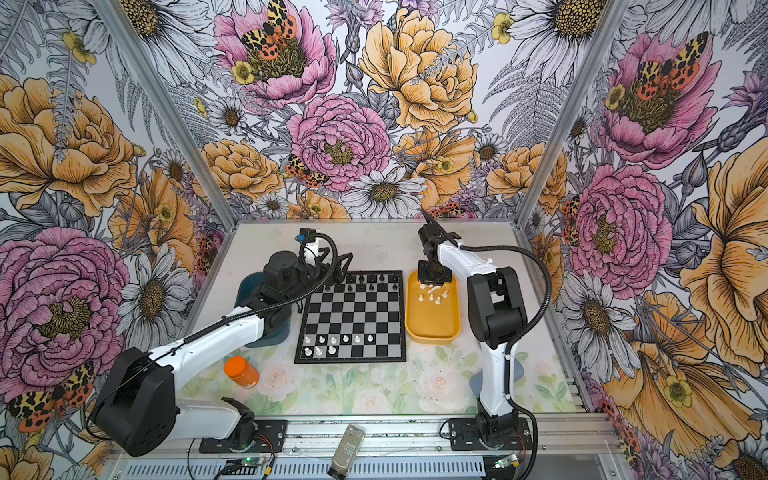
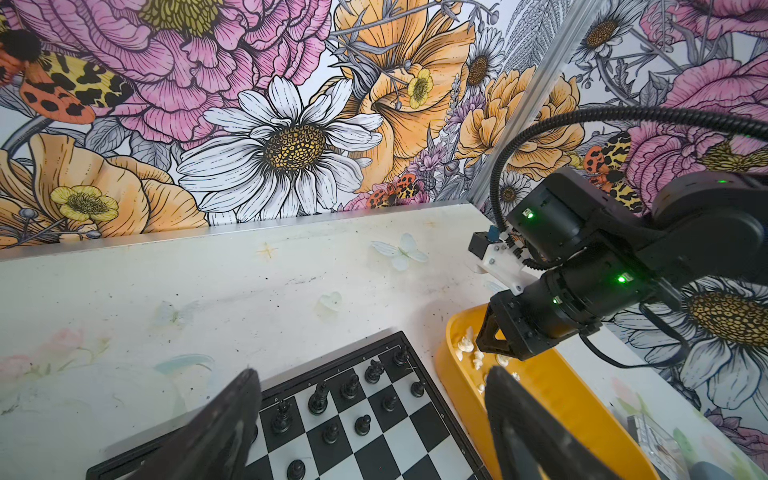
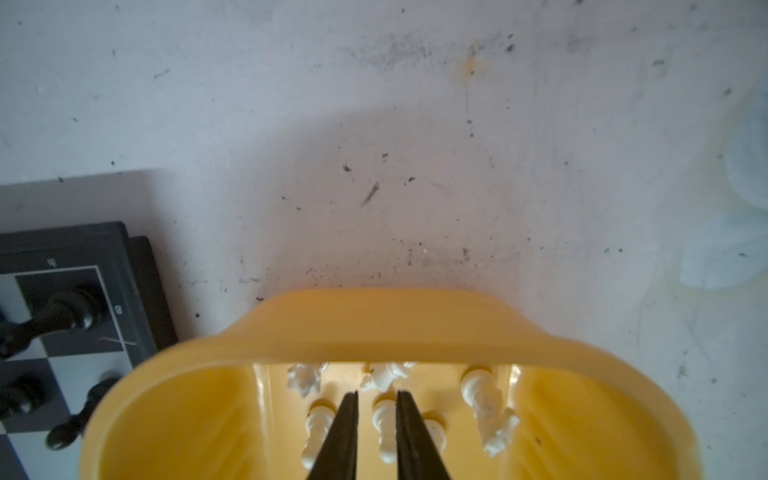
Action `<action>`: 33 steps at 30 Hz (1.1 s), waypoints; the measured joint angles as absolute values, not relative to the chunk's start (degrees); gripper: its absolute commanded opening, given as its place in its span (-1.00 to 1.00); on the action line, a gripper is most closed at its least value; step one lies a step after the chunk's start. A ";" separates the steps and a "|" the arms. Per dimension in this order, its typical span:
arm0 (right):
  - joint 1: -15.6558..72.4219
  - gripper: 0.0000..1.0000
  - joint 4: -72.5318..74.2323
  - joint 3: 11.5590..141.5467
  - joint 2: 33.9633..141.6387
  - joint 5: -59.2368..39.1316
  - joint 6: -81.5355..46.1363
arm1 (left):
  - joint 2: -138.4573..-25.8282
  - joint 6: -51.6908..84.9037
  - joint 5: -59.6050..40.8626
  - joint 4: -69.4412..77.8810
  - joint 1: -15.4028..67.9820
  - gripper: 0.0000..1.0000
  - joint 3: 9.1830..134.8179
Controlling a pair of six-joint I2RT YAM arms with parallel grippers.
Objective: Set up the chess pieces on the board
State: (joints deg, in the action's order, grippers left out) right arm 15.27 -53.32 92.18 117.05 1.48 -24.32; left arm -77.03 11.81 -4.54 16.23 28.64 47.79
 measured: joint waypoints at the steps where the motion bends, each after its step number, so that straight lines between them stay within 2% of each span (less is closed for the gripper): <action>1: 15.27 -0.58 -53.32 92.18 117.08 1.48 -24.32 | -77.03 11.81 -4.51 16.16 28.64 0.71 47.79; 10: 14.55 -0.57 -53.34 92.07 116.60 1.50 -24.34 | -76.90 11.66 -4.32 15.99 28.64 0.71 47.79; 16: 14.52 -0.55 -54.39 91.66 109.97 2.00 -24.34 | -76.62 11.60 -4.32 15.79 28.64 0.71 47.79; 22: 14.52 -0.71 -54.57 91.18 102.83 2.59 -23.97 | -75.83 11.60 -4.29 15.79 28.64 0.71 47.77; 29: 14.52 -0.72 -53.28 87.22 104.66 1.98 -23.22 | -75.57 11.60 -4.32 15.79 28.64 0.71 47.72; 33: 14.52 -0.66 -52.05 86.28 107.13 1.30 -22.96 | -75.31 11.60 -4.29 15.77 28.64 0.71 47.72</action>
State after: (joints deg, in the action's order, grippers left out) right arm 14.52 -52.05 86.28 107.13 1.30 -22.96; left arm -75.31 11.60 -4.29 15.77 28.64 47.72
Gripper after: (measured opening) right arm 0.158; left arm 0.857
